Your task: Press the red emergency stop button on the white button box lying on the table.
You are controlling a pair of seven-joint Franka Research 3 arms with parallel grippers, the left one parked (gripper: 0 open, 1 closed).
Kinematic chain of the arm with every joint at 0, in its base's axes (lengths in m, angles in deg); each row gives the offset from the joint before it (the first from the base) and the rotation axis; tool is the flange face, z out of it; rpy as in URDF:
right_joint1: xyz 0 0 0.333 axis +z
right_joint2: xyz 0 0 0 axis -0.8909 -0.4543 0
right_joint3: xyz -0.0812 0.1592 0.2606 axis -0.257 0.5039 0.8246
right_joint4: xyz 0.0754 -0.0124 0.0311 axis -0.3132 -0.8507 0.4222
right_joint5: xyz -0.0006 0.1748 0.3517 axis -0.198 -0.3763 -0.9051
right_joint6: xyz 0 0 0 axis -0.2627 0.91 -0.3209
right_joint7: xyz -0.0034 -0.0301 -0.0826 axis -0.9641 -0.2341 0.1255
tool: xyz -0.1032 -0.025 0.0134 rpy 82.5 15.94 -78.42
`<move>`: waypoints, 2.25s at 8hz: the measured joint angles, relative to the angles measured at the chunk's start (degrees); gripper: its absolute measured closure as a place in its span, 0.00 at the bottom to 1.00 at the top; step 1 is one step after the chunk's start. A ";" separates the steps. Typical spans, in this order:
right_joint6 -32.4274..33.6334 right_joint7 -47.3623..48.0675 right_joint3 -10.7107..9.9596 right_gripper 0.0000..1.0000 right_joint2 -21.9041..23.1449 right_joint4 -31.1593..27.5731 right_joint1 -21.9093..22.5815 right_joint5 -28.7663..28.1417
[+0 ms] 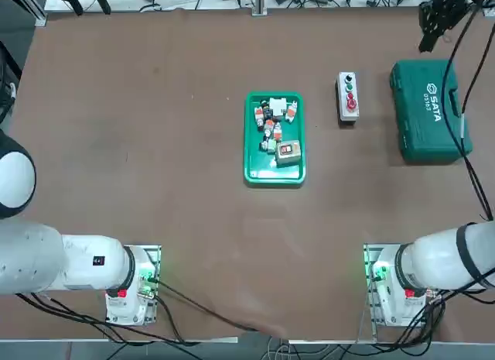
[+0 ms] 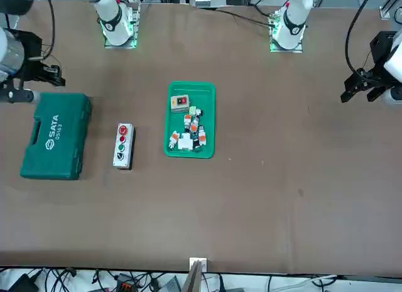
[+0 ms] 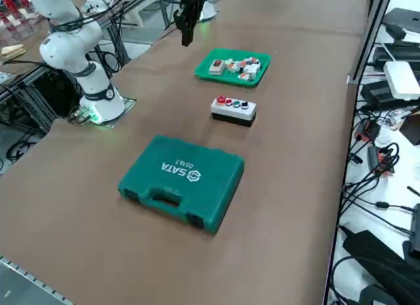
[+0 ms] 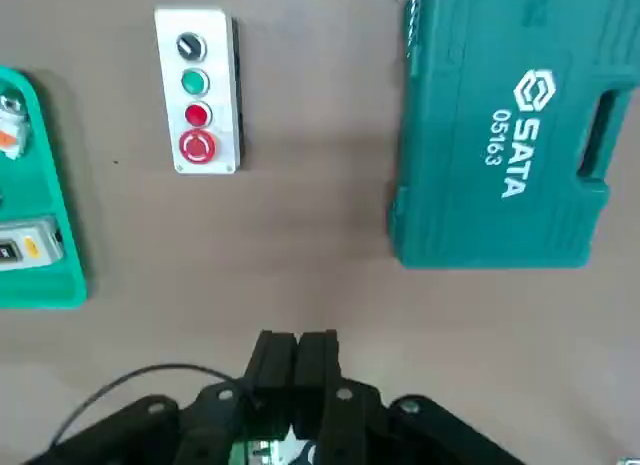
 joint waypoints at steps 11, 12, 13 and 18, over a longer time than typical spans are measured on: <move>-49.89 7.22 0.55 0.98 -6.54 -27.89 9.31 -2.43; -52.57 7.94 0.54 0.98 -7.77 -28.17 9.60 -2.47; -55.50 9.06 0.55 0.98 -8.96 -28.86 10.10 -2.47; -59.23 10.77 0.49 0.98 -9.66 -32.04 11.42 -2.47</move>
